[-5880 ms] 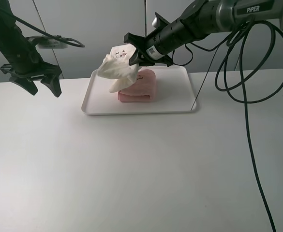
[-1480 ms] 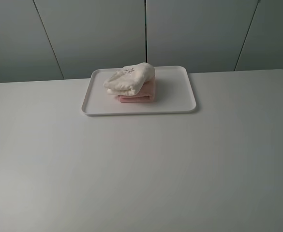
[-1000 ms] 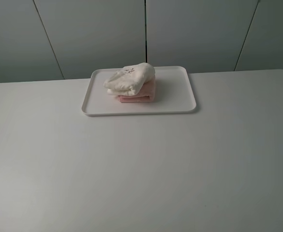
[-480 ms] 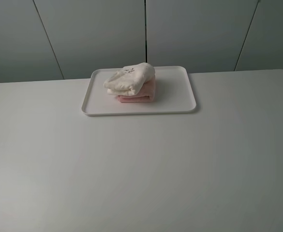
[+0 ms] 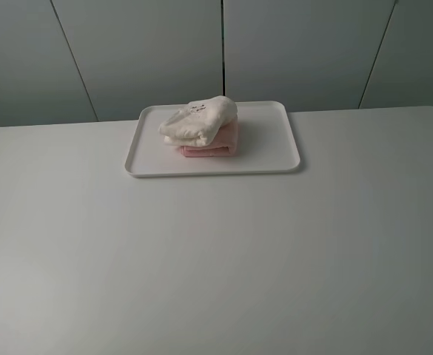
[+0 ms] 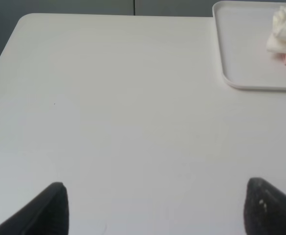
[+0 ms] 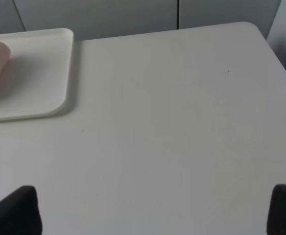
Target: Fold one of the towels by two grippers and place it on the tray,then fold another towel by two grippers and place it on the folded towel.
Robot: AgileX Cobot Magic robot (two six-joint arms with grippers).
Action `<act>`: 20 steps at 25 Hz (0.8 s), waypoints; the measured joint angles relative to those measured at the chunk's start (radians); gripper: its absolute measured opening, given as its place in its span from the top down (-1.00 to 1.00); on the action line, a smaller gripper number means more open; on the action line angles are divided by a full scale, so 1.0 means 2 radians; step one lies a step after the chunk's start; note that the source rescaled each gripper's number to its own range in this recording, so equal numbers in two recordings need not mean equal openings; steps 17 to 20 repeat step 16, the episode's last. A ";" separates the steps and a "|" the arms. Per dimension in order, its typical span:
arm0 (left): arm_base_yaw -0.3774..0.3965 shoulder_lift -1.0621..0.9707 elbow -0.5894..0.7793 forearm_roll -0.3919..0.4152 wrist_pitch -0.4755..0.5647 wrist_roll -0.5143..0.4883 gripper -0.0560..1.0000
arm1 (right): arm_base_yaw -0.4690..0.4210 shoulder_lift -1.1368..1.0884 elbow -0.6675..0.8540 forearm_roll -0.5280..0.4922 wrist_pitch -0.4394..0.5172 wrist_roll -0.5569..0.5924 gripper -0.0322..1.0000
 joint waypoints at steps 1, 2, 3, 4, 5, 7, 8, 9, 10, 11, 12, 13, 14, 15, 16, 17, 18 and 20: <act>0.000 0.000 0.000 0.000 0.000 0.000 -0.86 | 0.000 0.000 0.000 0.000 0.000 0.000 -1.00; 0.000 0.000 0.000 0.000 0.000 0.000 -0.86 | 0.000 0.000 0.000 0.000 0.000 0.000 -1.00; 0.000 0.000 0.000 0.000 0.000 0.000 -0.86 | 0.000 0.000 0.000 0.000 0.000 0.000 -1.00; 0.000 0.000 0.000 0.000 0.000 0.000 -0.86 | 0.000 0.000 0.000 0.000 0.000 0.000 -1.00; 0.000 0.000 0.000 0.000 0.000 0.000 -0.86 | 0.000 0.000 0.000 0.000 0.000 0.000 -1.00; 0.000 0.000 0.000 0.000 0.000 0.000 -0.86 | 0.000 0.000 0.000 0.000 0.000 0.000 -1.00; 0.000 0.000 0.000 0.000 0.000 0.000 -0.86 | 0.000 0.000 0.000 0.000 0.000 0.000 -1.00; 0.000 0.000 0.000 0.000 0.000 0.000 -0.86 | 0.000 0.000 0.000 0.000 0.000 0.000 -1.00; 0.000 0.000 0.000 0.000 0.000 0.000 -0.86 | 0.000 0.000 0.000 0.000 0.000 0.000 -1.00; 0.000 0.000 0.000 0.000 0.000 0.000 -0.86 | 0.000 0.000 0.000 0.000 0.000 0.000 -1.00; 0.000 0.000 0.000 0.000 0.000 0.000 -0.86 | 0.000 0.000 0.000 0.000 0.000 0.000 -1.00; 0.000 0.000 0.000 0.000 0.000 0.000 -0.86 | 0.000 0.000 0.000 0.000 0.000 0.000 -1.00; 0.000 0.000 0.000 0.000 0.000 0.000 -0.86 | 0.000 0.000 0.000 0.000 0.000 0.000 -1.00; 0.000 0.000 0.000 0.000 0.000 0.000 -0.86 | 0.000 0.000 0.000 0.000 0.000 0.000 -1.00; 0.000 0.000 0.000 0.000 0.000 0.000 -0.86 | 0.000 0.000 0.000 0.000 0.000 0.000 -1.00; 0.000 0.000 0.000 0.000 0.000 0.000 -0.86 | 0.000 0.000 0.000 0.000 0.000 0.000 -1.00; 0.000 0.000 0.000 0.000 0.000 0.000 -0.86 | 0.000 0.000 0.000 0.000 0.000 0.000 -1.00; 0.000 0.000 0.000 0.000 0.000 0.000 -0.86 | 0.000 0.000 0.000 0.000 0.000 0.000 -1.00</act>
